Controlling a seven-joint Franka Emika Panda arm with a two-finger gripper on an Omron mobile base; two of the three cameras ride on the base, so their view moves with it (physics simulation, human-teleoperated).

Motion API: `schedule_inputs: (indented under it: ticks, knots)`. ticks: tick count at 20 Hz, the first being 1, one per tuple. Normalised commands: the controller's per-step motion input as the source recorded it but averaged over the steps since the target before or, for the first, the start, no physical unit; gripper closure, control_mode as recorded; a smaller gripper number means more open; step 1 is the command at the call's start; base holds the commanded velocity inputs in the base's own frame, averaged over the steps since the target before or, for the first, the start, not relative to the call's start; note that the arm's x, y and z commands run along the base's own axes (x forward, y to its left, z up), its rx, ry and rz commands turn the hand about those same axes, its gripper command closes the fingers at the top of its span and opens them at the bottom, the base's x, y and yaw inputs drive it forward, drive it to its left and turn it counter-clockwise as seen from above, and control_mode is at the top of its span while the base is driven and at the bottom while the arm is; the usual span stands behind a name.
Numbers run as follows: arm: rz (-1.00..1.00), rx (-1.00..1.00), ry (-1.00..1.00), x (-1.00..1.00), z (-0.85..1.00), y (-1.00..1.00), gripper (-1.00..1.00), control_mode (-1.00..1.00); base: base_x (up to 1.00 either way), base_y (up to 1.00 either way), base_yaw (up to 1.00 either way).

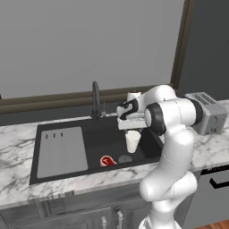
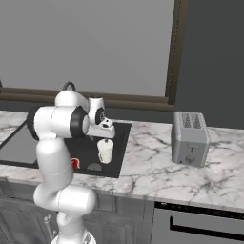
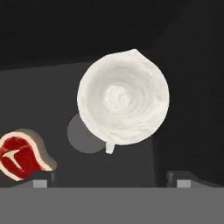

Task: Pick the jug and jar and place them in the sink. Then turn on the water.

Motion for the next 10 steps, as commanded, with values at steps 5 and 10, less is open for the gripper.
schedule_inputs:
  ticks: [5,10]
  knots:
    - [0.00,0.00,0.00,-0.51,0.33,0.00,-1.00,-1.00,0.00,0.00,0.00]
    - [0.00,0.00,0.00,-0.67,0.30,-0.03,-1.00,-1.00,0.00,0.00,0.00]
